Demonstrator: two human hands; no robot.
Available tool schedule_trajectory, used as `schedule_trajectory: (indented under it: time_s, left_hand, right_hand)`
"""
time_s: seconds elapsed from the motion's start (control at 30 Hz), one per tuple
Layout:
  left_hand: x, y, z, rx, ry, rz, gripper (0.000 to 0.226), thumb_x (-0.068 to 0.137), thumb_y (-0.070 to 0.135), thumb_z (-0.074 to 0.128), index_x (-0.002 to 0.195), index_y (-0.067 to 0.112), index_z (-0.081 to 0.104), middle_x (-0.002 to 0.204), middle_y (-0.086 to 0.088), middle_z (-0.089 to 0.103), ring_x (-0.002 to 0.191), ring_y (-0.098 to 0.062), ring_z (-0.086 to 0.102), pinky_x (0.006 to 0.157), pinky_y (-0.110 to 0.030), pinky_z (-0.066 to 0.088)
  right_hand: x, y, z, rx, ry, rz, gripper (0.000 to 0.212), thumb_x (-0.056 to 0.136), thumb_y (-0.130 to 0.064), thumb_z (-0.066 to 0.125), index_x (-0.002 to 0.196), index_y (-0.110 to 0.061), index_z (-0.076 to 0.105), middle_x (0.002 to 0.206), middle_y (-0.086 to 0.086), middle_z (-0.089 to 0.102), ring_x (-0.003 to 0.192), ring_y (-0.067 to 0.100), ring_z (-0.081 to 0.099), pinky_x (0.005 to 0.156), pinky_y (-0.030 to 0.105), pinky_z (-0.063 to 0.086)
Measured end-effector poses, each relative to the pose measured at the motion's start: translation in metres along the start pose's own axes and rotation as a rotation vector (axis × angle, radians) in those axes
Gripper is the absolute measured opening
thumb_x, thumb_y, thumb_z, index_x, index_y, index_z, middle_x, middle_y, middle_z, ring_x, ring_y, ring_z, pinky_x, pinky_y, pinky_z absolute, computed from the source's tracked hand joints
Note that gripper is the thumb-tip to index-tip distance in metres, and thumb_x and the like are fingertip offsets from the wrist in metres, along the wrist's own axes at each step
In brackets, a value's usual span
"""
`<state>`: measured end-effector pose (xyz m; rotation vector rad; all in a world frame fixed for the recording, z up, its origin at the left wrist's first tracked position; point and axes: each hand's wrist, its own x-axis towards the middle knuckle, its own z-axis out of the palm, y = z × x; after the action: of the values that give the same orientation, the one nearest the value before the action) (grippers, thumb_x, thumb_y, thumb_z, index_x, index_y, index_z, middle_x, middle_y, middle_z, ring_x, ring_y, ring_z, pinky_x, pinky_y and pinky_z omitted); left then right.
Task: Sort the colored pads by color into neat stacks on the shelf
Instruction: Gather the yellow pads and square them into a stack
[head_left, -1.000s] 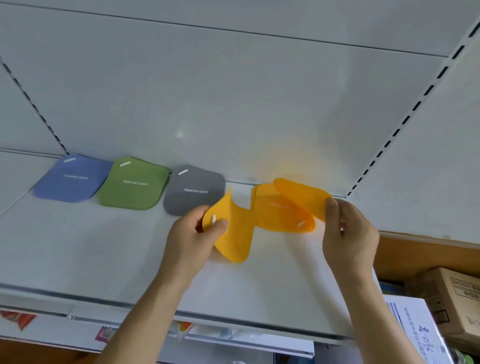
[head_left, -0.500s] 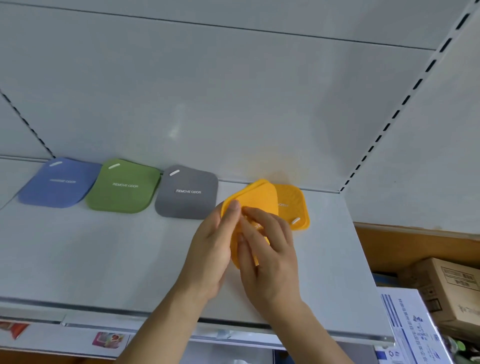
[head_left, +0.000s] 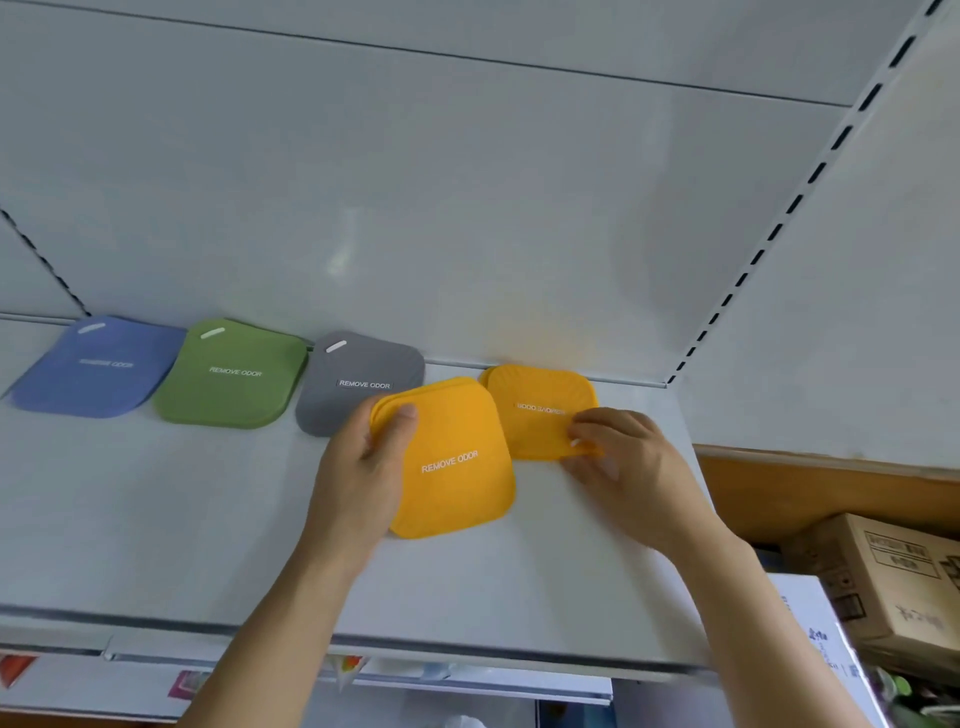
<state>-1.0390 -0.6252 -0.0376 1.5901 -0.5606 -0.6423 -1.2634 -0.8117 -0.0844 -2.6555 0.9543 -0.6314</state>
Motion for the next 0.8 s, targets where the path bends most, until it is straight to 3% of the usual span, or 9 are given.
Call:
schedule_trajectory:
  time_s: [0.13, 0.27, 0.33, 0.4, 0.47, 0.57, 0.67, 0.8]
  left_hand:
    - [0.001, -0.001, -0.001, -0.021, 0.013, -0.026, 0.024, 0.095, 0.052, 0.062, 0.110, 0.035, 0.070, 0.109, 0.012, 0.074, 0.106, -0.015, 0.068, 0.088, -0.040, 0.055]
    - [0.001, 0.002, -0.001, -0.075, 0.014, -0.084, 0.016, 0.104, 0.040, 0.059, 0.114, 0.035, 0.071, 0.115, 0.009, 0.074, 0.109, -0.018, 0.070, 0.092, -0.048, 0.059]
    - [0.000, 0.004, -0.002, -0.109, 0.025, -0.085, 0.016, 0.103, 0.043, 0.060, 0.113, 0.037, 0.071, 0.115, 0.010, 0.074, 0.110, -0.019, 0.070, 0.095, -0.053, 0.059]
    - [-0.002, 0.005, -0.001, -0.119, 0.027, -0.061, 0.019, 0.100, 0.048, 0.062, 0.114, 0.040, 0.071, 0.117, 0.011, 0.075, 0.112, -0.018, 0.070, 0.100, -0.056, 0.056]
    - [-0.005, 0.006, 0.004, -0.133, 0.023, -0.031, 0.018, 0.099, 0.048, 0.063, 0.113, 0.042, 0.072, 0.115, 0.013, 0.076, 0.112, -0.016, 0.070, 0.102, -0.055, 0.055]
    - [-0.012, 0.015, 0.014, -0.151, 0.000, -0.008, 0.014, 0.104, 0.042, 0.060, 0.108, 0.042, 0.074, 0.109, 0.010, 0.077, 0.109, -0.018, 0.072, 0.101, -0.056, 0.056]
    - [-0.018, 0.021, 0.022, -0.198, -0.063, 0.011, 0.024, 0.101, 0.045, 0.059, 0.110, 0.030, 0.075, 0.112, -0.002, 0.078, 0.115, -0.030, 0.070, 0.105, -0.062, 0.051]
    - [-0.019, 0.020, 0.018, -0.264, -0.096, -0.031, 0.025, 0.103, 0.044, 0.060, 0.108, 0.026, 0.076, 0.112, -0.006, 0.078, 0.115, -0.030, 0.071, 0.106, -0.062, 0.051]
  right_hand:
    - [0.005, -0.008, -0.007, 0.149, 0.042, 0.131, 0.017, 0.096, -0.028, 0.073, 0.112, -0.027, 0.080, 0.122, -0.014, 0.072, 0.116, 0.016, 0.061, 0.098, 0.026, 0.046]
    - [0.013, -0.024, -0.021, 0.401, 0.022, 0.440, 0.014, 0.098, -0.035, 0.068, 0.103, -0.036, 0.081, 0.103, -0.018, 0.077, 0.100, 0.007, 0.067, 0.084, 0.020, 0.050]
    - [0.012, -0.032, -0.029, 0.323, 0.166, 0.474, 0.015, 0.099, -0.033, 0.067, 0.100, -0.033, 0.082, 0.094, -0.018, 0.076, 0.094, 0.008, 0.069, 0.077, 0.024, 0.050]
    - [0.009, -0.045, -0.040, 0.176, 0.389, 0.396, 0.017, 0.099, -0.023, 0.066, 0.094, -0.027, 0.081, 0.084, -0.010, 0.075, 0.082, 0.017, 0.068, 0.069, 0.027, 0.047]
    - [0.004, -0.066, -0.050, 0.150, 0.518, 0.310, 0.017, 0.099, -0.020, 0.064, 0.091, -0.025, 0.078, 0.080, -0.006, 0.071, 0.070, 0.014, 0.062, 0.066, 0.017, 0.044]
    - [-0.004, -0.111, -0.042, 0.288, 0.439, 0.262, 0.014, 0.095, -0.030, 0.063, 0.095, -0.030, 0.077, 0.082, -0.011, 0.071, 0.072, 0.008, 0.062, 0.068, 0.004, 0.040]
    - [-0.006, -0.155, -0.017, 0.588, 0.247, 0.242, 0.013, 0.095, -0.037, 0.063, 0.100, -0.042, 0.074, 0.092, -0.020, 0.074, 0.084, 0.000, 0.068, 0.072, 0.008, 0.046]
    - [-0.013, -0.167, -0.003, 0.790, 0.137, 0.209, 0.029, 0.106, -0.035, 0.050, 0.126, -0.034, 0.071, 0.117, -0.020, 0.074, 0.113, 0.002, 0.068, 0.090, 0.018, 0.052]
